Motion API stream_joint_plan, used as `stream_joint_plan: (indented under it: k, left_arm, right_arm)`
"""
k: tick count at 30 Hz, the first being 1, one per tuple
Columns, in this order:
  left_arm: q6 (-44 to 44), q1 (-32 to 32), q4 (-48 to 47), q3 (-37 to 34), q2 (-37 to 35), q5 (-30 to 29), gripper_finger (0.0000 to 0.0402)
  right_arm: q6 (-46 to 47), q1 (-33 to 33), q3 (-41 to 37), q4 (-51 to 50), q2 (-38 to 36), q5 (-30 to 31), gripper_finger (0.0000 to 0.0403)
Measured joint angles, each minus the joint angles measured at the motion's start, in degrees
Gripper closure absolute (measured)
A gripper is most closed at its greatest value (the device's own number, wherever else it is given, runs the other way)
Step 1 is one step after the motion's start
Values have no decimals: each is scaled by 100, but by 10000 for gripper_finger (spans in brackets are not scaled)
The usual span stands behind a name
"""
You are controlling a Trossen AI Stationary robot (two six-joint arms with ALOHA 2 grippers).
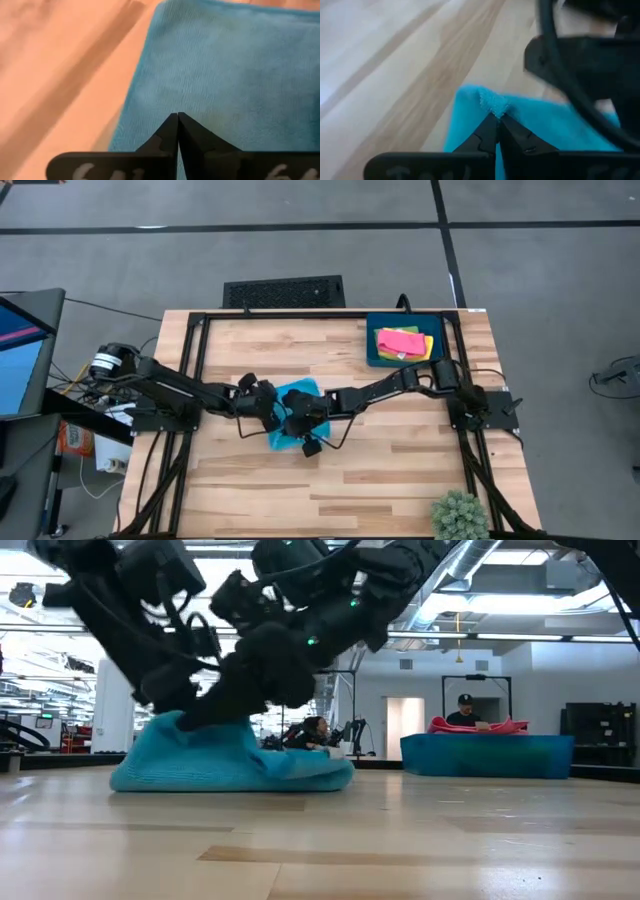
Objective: Fold microfiber towels
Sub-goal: Fold the light blue microfiber towel
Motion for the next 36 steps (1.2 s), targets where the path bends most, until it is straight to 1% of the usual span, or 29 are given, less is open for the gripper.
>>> stream_joint_plan:
  k: [2, 4, 6, 7, 9, 11, 13, 15, 19, 22, 23, 25, 29, 32, 36]
  left_arm:
    - [143, 0, -377, 178, -154, 19, 400]
    - [260, -12, -695, 339, -239, 65, 400]
    - [186, -27, -1161, 495, -297, 70, 400]
    - [2, -50, -1424, 576, -340, 89, 400]
    - [-513, -107, -1768, 692, -449, 183, 400]
    - [-884, -286, -1879, 693, -645, 263, 400]
    - [-1077, -579, -1727, 693, -848, 257, 400]
    - [-1268, -903, -1769, 697, -1054, 24, 400]
    - [-2226, -1535, -2209, 698, -1331, -381, 392]
    - [-2606, -1897, -2050, 652, -1340, -937, 367]
    - [-2666, -1949, -1888, 592, -1337, -1035, 355]
    - [-2703, -1944, -1349, 364, -1271, -946, 329]
    - [-3135, -1930, -262, -233, -1154, -454, 271]
    - [-3589, -1957, 27, -505, -1145, -452, 230]
    - [-3575, -1989, 254, -544, -1151, -463, 192]
  right_arm:
    - [0, -4, 59, 248, 137, -31, 367]
    - [10, 6, 58, 140, 179, -33, 367]
    - [4, 12, 132, 242, 228, -33, 367]
    - [10, 12, 207, 362, 261, -7, 367]
    - [9, 4, 294, 232, 267, 40, 367]
    - [8, -21, 366, 184, 281, 51, 367]
    - [13, -54, 396, 256, 278, 56, 367]
    - [89, -92, 400, 249, 274, 56, 367]
    - [254, -191, 396, 147, 276, 51, 367]
    - [224, -228, 396, 192, 276, 52, 367]
    - [211, -228, 396, 201, 276, 50, 367]
    - [210, -244, 396, 243, 276, 31, 367]
    - [210, -246, 396, 232, 276, 30, 367]
    - [211, -250, 396, 207, 276, 32, 367]
    - [209, -244, 396, 203, 276, 30, 367]
